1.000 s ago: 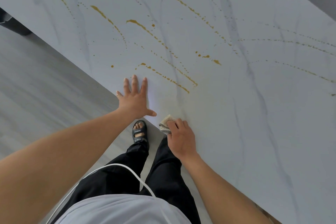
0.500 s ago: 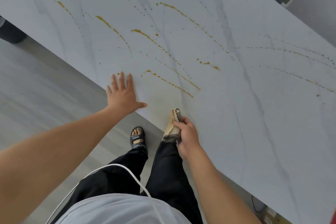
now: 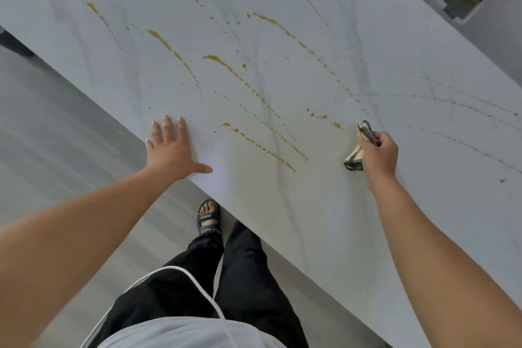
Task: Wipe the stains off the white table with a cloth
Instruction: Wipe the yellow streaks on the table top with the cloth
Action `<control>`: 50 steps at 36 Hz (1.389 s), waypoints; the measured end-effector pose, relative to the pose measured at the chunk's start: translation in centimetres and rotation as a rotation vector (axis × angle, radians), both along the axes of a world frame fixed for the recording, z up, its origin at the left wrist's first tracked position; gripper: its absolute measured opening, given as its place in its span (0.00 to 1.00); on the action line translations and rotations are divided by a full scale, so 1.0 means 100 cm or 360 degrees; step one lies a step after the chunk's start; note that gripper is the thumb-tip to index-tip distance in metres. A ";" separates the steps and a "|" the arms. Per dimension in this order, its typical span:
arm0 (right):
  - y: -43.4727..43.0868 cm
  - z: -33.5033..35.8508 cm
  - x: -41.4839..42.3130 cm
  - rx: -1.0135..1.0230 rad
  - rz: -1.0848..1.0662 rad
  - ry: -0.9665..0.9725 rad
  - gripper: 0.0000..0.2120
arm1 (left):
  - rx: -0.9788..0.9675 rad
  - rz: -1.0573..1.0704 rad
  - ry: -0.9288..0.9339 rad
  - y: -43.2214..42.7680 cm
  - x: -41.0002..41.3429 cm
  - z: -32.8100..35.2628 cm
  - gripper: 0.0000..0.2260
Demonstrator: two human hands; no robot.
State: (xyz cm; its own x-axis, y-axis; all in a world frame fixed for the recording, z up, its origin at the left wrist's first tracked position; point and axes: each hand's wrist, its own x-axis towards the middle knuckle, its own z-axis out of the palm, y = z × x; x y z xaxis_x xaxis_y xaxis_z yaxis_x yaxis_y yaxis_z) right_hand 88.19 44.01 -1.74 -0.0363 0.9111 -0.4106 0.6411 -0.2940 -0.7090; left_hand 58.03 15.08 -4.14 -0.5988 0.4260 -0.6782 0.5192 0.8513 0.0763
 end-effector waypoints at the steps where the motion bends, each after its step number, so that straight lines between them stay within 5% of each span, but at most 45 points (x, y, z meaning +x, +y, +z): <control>1: 0.013 -0.005 -0.004 0.0045 0.0096 -0.0084 0.06 | -0.0009 0.0021 -0.0004 0.002 0.000 0.000 0.68; 8: 0.055 -0.045 -0.031 0.0346 0.0591 -0.0474 0.15 | -0.0033 0.0074 0.0032 0.007 -0.001 0.000 0.68; 16: 0.031 -0.063 -0.043 0.0492 0.0606 -0.0554 0.16 | -0.0140 0.0041 0.0010 0.012 -0.001 0.001 0.68; 26: -0.006 -0.062 -0.021 0.0870 0.1789 -0.0481 0.17 | -0.0162 0.0047 -0.0020 0.016 0.000 -0.001 0.68; 33: -0.015 -0.062 -0.039 0.0622 0.1072 -0.0671 0.13 | -0.0130 0.0047 -0.0027 0.015 -0.001 -0.002 0.68; 38: -0.047 -0.066 -0.035 0.0897 0.1805 -0.0495 0.14 | -0.0114 0.0040 -0.0023 0.013 -0.002 -0.004 0.69; 40: -0.047 -0.066 -0.034 0.0856 0.1789 -0.0452 0.15 | -0.0110 0.0041 -0.0025 0.013 -0.003 -0.006 0.69; 45: -0.054 -0.064 -0.041 0.0629 0.1146 -0.0554 0.13 | -0.0104 0.0043 -0.0029 0.011 -0.003 -0.008 0.68; 50: -0.079 -0.063 -0.040 0.0854 0.1814 -0.0431 0.14 | -0.0094 0.0038 -0.0025 0.010 -0.004 -0.008 0.68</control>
State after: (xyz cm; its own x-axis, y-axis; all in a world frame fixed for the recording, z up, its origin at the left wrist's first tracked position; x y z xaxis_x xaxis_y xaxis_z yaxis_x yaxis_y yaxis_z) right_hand 84.23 36.11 -7.99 -0.8725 0.4734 -0.1212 0.4817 0.7915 -0.3761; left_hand 57.65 16.10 -4.95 -0.5974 0.3710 -0.7110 0.4980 0.8665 0.0338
